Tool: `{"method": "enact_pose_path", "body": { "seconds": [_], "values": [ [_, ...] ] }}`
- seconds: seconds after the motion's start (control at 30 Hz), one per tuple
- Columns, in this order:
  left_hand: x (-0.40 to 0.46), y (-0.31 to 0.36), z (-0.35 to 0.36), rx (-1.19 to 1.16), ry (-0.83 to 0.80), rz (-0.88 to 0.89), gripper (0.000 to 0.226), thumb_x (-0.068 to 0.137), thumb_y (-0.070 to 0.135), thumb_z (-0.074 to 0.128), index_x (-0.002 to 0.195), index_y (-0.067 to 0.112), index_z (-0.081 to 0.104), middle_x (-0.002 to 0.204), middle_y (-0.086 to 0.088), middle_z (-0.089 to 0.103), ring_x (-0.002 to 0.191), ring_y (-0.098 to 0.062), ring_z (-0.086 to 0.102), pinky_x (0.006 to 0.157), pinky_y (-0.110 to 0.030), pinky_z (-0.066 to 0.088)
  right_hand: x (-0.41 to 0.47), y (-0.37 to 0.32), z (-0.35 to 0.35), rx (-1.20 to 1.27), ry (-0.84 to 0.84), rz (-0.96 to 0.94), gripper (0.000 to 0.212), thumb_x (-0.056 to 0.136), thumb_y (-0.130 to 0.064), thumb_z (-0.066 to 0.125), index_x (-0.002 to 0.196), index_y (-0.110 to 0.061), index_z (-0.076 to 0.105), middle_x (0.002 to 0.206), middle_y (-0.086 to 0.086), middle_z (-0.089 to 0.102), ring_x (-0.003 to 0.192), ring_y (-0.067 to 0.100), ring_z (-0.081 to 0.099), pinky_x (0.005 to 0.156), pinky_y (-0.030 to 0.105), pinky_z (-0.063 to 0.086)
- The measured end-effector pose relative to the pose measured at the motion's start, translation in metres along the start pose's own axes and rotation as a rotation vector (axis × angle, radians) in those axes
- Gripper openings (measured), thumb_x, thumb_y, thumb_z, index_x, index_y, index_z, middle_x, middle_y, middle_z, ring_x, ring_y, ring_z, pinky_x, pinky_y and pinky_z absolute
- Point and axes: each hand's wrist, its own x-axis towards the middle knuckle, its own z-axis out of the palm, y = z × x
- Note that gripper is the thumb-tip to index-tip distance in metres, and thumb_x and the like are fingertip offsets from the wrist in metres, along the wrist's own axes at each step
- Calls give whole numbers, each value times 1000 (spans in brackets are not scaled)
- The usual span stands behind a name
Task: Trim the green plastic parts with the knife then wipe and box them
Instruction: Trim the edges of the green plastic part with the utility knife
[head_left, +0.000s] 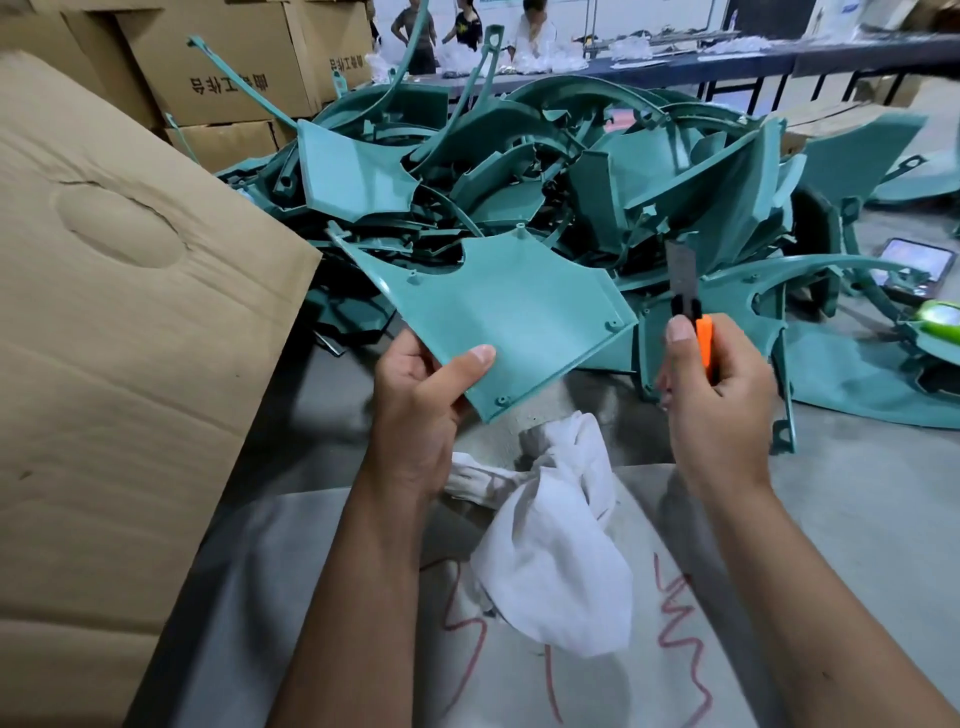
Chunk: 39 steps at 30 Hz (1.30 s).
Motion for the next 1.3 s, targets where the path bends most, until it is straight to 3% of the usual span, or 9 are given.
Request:
{"method": "enact_pose_path", "body": {
  "seconds": [0.1, 0.3, 0.5, 0.7, 0.77, 0.9, 1.03, 1.17, 1.3],
  "values": [
    [-2, -7, 8, 49, 24, 8, 28, 80, 4, 73, 100, 22, 78, 104, -8, 78, 97, -25, 75, 82, -40, 61, -4, -11, 5, 407, -221, 210, 49, 86, -60, 76, 91, -13, 63, 66, 11, 51, 45, 18, 42, 41, 25, 35],
    [-4, -19, 14, 92, -97, 88, 25, 90, 1, 72, 115, 8, 73, 117, -19, 74, 112, -38, 70, 94, -44, 58, -14, -11, 16, 401, -578, 408, 37, 75, -36, 92, 79, -7, 69, 46, 3, 48, 35, 13, 40, 38, 22, 33],
    [-4, -16, 12, 144, -189, 9, 26, 75, 5, 82, 95, 20, 76, 95, -7, 74, 92, -24, 71, 85, -36, 60, -12, -14, 17, 721, -357, 509, 21, 88, -18, 73, 92, -11, 53, 61, 11, 48, 35, 18, 42, 36, 20, 32],
    [1, -12, 4, -163, -230, -279, 27, 85, -8, 42, 86, 11, 61, 96, -17, 73, 72, -25, 73, 52, -28, 57, 4, -5, 10, 822, -64, 655, 4, 99, -11, 62, 98, -9, 59, 58, 3, 52, 39, 14, 37, 49, 27, 17],
    [3, -7, -1, -213, -247, -353, 16, 94, 10, 43, 97, 6, 58, 102, -23, 67, 76, -30, 74, 48, -25, 54, 6, -6, 8, 874, -77, 757, 11, 98, -15, 65, 88, -12, 61, 58, 2, 46, 44, 14, 32, 52, 29, 15],
    [5, -8, -1, -73, -242, -467, 78, 90, 66, 55, 133, 1, 59, 110, -23, 63, 77, -34, 73, 49, -30, 54, 1, -12, 6, 921, -165, 793, 9, 93, -15, 69, 85, -10, 70, 76, 17, 46, 62, 30, 36, 64, 34, 31],
    [1, -12, 1, -20, -204, -437, 36, 77, 33, 79, 107, 13, 80, 114, -19, 74, 100, -32, 74, 77, -42, 62, -3, -13, 11, 679, -135, 652, 19, 93, -17, 75, 74, -16, 73, 79, 22, 49, 67, 30, 42, 66, 37, 38],
    [2, -11, 1, 32, -153, -423, 22, 77, 5, 67, 94, 6, 79, 109, -26, 73, 92, -37, 73, 74, -44, 63, -1, -4, 8, 484, -28, 578, 35, 88, -38, 83, 67, -22, 59, 60, 8, 55, 51, 22, 50, 52, 33, 46],
    [4, -8, 2, -84, 84, -467, 23, 78, 3, 59, 73, 6, 81, 86, -16, 77, 71, -28, 75, 54, -31, 59, 3, -5, 6, 340, -54, 529, 58, 91, -72, 59, 75, -17, 52, 61, 6, 44, 48, 17, 41, 43, 26, 37]
  ]
}}
